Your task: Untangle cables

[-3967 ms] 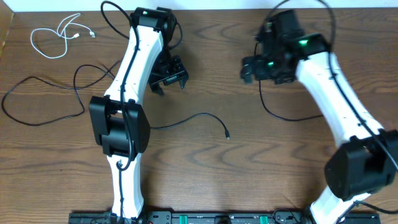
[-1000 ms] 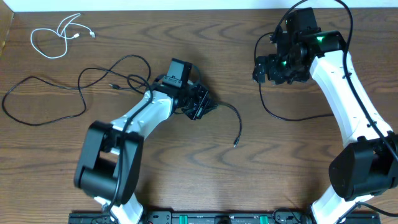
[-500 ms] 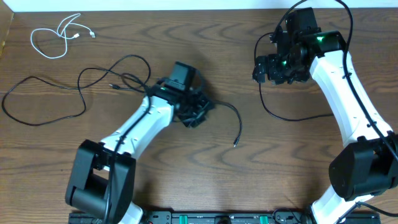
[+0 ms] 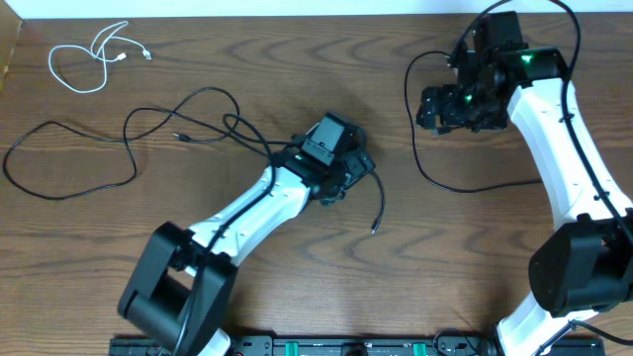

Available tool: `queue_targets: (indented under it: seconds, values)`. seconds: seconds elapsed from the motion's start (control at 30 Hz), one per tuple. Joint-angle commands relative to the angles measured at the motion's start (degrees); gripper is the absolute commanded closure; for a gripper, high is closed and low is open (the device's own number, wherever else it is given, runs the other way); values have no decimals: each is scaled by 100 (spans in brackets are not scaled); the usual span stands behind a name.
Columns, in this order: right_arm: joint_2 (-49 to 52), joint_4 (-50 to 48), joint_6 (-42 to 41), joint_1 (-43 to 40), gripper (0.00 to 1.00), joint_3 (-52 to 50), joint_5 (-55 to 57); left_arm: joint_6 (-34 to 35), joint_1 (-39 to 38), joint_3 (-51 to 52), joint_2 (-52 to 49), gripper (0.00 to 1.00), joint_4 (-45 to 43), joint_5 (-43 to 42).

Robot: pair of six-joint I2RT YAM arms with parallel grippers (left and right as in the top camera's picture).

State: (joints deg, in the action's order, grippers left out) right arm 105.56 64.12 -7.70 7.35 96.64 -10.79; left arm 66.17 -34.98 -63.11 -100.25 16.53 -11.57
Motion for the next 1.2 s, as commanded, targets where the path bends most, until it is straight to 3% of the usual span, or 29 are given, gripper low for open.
queue_targets:
  seconds: [0.0, 0.27, 0.33, 0.43, 0.97, 1.1, 1.17]
  values:
    - [-87, 4, -59, -28, 1, 72, -39, 55, -140, 9, -363, 18, -297, 195]
    - [-87, 9, -57, -31, 1, 72, -177, 55, -245, 9, -758, 18, -695, 203]
    - [-87, 4, -57, -28, 1, 72, -184, 57, -249, 9, -811, 22, -813, 195]
    - [-87, 9, -57, -28, 1, 72, -184, 57, -284, 9, -837, 40, -960, 197]
    - [-87, 13, -59, -13, 1, 72, -184, 229, -468, 9, -1058, 42, -1174, 345]
    - [-87, 22, -57, -13, 1, 72, -184, 229, -470, 9, -1067, 61, -1176, 350]
    - [-87, 35, -57, -13, 1, 72, -184, 225, -470, 9, -1067, 81, -1176, 350]
